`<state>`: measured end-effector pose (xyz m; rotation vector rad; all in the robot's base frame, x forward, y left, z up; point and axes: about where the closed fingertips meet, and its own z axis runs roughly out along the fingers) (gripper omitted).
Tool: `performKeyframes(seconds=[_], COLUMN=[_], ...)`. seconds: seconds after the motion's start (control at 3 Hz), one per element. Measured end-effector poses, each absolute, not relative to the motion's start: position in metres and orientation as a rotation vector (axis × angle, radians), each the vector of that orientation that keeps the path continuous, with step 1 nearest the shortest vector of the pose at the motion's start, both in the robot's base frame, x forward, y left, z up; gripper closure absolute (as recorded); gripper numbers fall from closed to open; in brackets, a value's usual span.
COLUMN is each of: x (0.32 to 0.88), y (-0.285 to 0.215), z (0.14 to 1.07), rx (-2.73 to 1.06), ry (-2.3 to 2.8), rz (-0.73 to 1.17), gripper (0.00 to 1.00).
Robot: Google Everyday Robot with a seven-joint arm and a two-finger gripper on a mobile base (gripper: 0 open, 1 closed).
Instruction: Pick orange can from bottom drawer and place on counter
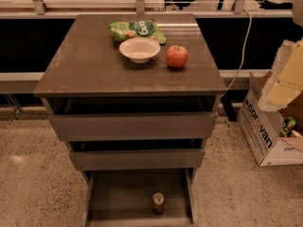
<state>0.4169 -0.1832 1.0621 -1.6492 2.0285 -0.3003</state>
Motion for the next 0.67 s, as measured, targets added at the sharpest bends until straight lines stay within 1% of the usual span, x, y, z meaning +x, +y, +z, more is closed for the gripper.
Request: performKeyframes(seconds=[0.33,0.67], x=[0.417,0.427], y=[-0.183,-0.175], z=[1.062,1.049], rx=[-1.649,-1.61], ry=[2.028,1.993], rz=[-0.3,-0.24], gripper=[0.0,0.0])
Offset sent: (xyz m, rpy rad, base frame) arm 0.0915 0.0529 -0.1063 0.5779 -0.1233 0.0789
